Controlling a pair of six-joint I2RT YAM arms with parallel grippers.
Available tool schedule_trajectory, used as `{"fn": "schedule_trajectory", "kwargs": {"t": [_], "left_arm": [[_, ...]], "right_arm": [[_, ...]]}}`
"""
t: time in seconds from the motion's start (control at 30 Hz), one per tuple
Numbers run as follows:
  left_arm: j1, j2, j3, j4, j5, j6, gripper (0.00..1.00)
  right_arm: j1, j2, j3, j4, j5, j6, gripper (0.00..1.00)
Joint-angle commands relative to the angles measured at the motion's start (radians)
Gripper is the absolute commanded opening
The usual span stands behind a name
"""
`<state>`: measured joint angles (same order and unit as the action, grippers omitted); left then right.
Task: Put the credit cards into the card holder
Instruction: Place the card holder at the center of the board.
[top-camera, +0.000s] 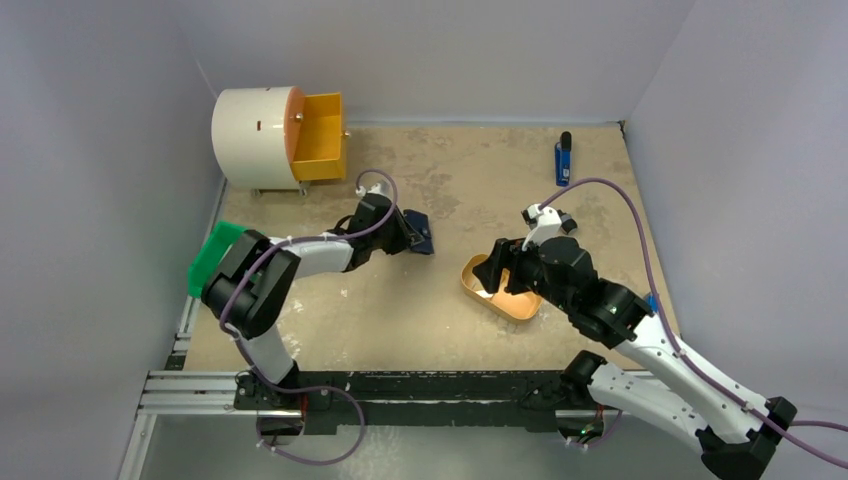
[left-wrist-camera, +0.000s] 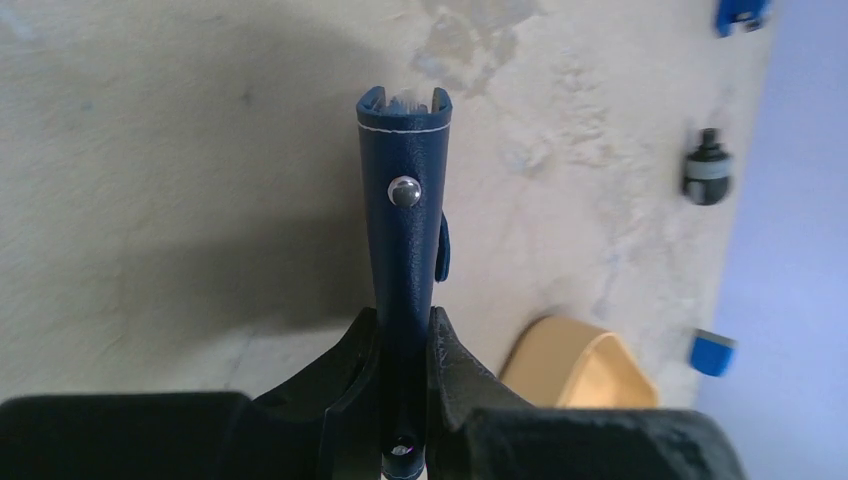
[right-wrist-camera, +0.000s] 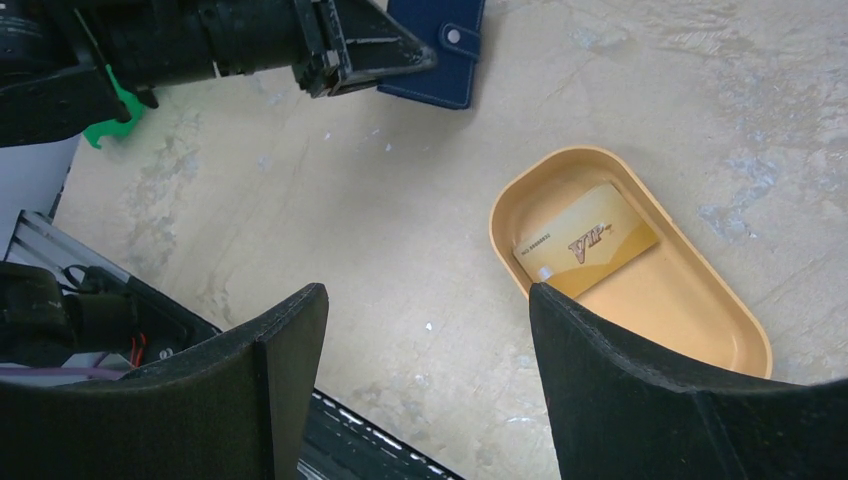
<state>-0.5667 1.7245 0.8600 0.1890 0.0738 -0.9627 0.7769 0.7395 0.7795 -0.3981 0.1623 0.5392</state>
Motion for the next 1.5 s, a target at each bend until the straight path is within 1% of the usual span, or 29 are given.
{"fn": "schedule_trajectory", "kwargs": {"t": [0.0,0.1,0.2,0.33,0.47,0.53,0.73,0.97,1.17,1.47], "left_arm": [[0.036,0.034,0.009,0.325,0.163,-0.153,0.00],[0.052,0.094,0.035,0.339,0.179,-0.170,0.00],[0.053,0.153,0.074,0.312,0.173,-0.163,0.00],[0.053,0.201,0.090,0.279,0.154,-0.153,0.00],[0.053,0.206,0.087,0.238,0.137,-0.126,0.17],[0.053,0.198,0.088,0.204,0.120,-0.102,0.23],[0.053,0.168,0.089,0.119,0.071,-0.058,0.32],[0.053,0.150,0.096,0.034,0.009,-0.023,0.37],[0.053,0.116,0.098,-0.021,-0.066,0.011,0.44],[0.052,0.111,0.111,-0.066,-0.071,0.038,0.44]], "right_arm": [[0.000,-0.006,-0.008,0.036,-0.011,0.016,0.75],[0.001,-0.002,-0.006,0.036,-0.017,0.017,0.76],[0.001,0.000,-0.002,0.034,-0.015,0.019,0.76],[0.000,0.000,0.004,0.024,-0.013,0.021,0.75],[0.002,0.001,0.001,0.019,-0.008,0.018,0.76],[0.001,0.004,0.003,0.019,-0.004,0.016,0.76],[0.000,0.015,0.016,0.022,-0.001,0.008,0.76],[0.000,0.005,0.008,0.018,-0.001,0.013,0.76],[0.000,0.002,-0.002,0.015,0.011,0.013,0.76],[0.000,0.012,-0.011,0.025,0.013,0.015,0.76]]}}
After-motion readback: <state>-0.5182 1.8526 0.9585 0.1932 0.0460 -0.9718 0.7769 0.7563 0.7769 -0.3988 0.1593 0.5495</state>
